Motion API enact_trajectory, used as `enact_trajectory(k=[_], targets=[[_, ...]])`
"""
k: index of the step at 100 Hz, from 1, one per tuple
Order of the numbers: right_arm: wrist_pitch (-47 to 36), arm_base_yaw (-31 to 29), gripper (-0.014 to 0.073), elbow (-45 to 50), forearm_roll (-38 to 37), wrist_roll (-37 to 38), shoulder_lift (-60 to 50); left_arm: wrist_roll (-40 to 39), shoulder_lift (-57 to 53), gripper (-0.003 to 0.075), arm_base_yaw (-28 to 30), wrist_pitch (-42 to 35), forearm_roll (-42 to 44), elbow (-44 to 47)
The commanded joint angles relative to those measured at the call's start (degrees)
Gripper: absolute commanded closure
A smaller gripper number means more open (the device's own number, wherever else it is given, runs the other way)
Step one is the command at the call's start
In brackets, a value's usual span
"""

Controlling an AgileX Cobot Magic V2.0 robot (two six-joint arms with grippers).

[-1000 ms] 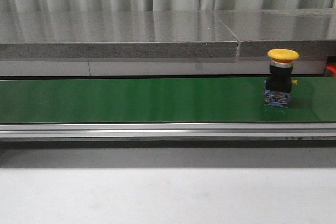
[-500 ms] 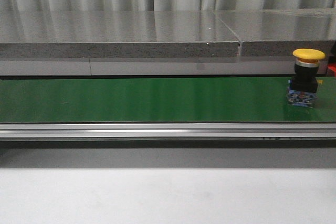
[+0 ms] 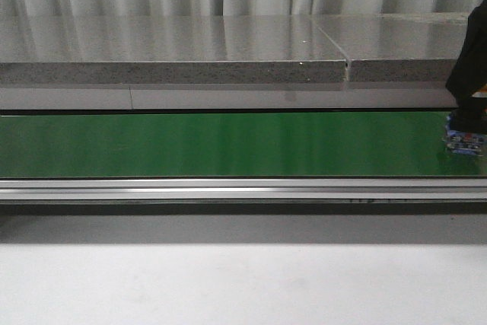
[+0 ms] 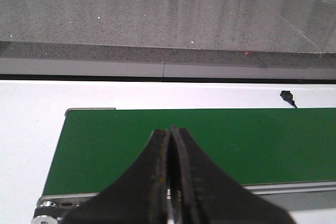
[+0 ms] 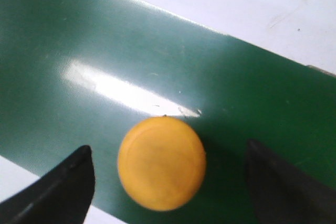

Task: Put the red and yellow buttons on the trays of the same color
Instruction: 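Lower the right gripper onto the yellow button and grasp it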

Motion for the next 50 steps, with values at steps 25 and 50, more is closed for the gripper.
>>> enact_trajectory(k=[25, 50], targets=[[-2.5, -0.1, 0.032, -3.1, 1.6, 0.5, 0.6, 0.0, 0.5, 0.0739, -0.5, -4.0, -1.0, -1.6], [-0.8, -0.4, 0.041, -3.7, 1.5, 2.9, 0.5, 0.0, 0.5, 0.0739, -0.5, -4.0, -1.0, -1.6]])
